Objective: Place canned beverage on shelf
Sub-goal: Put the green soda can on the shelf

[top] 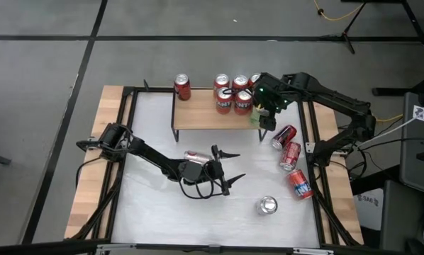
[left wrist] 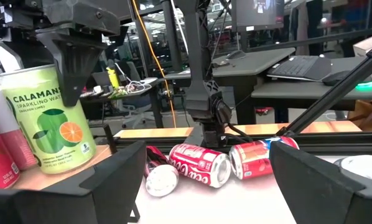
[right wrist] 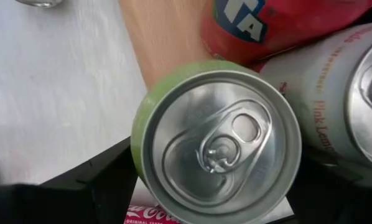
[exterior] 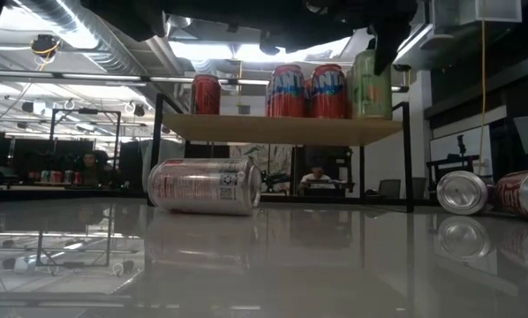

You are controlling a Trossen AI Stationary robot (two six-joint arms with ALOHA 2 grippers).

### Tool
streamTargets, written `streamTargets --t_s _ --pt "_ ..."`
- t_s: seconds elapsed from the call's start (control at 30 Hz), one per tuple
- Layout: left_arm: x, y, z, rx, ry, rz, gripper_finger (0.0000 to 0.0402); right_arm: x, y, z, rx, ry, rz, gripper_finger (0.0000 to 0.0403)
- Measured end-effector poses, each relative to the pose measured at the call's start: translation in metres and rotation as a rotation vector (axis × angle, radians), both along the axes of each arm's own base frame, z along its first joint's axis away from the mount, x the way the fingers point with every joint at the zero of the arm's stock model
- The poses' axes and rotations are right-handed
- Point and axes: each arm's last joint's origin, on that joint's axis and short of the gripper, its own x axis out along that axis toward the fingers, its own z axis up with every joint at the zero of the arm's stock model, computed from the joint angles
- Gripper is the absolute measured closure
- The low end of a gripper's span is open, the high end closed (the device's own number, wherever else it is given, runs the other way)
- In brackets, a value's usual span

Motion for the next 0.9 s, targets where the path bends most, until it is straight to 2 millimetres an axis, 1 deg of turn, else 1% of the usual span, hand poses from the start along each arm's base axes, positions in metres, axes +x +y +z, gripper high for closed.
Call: streamTargets --t_s 0.37,0.5,0.63,0.73,0.9 --pt "0.000 0.000 0.000 0.000 0.000 0.000 0.0068 -0.001 -0.001 0.000 -0.035 0.017 -0.025 0.0065" --pt "0.000 0.000 0.000 -0.001 0.000 0.000 0.0068 -0.006 0.001 -0.001 -0.017 0.065 -0.024 0.0065" --pt "0.000 0.000 0.000 -0.001 0.000 0.000 0.0069 -0.008 0.003 -0.002 0.027 0.074 -0.038 0.0065" --pt "0.000 0.000 0.000 0.000 0.000 0.000 0.0069 -0.011 0.004 0.000 0.034 0.080 -0.042 0.0065" --pt "0.000 0.001 0.000 0.001 0.000 0.003 0.0069 -0.024 0.009 0.012 0.024 0.028 -0.069 0.0065"
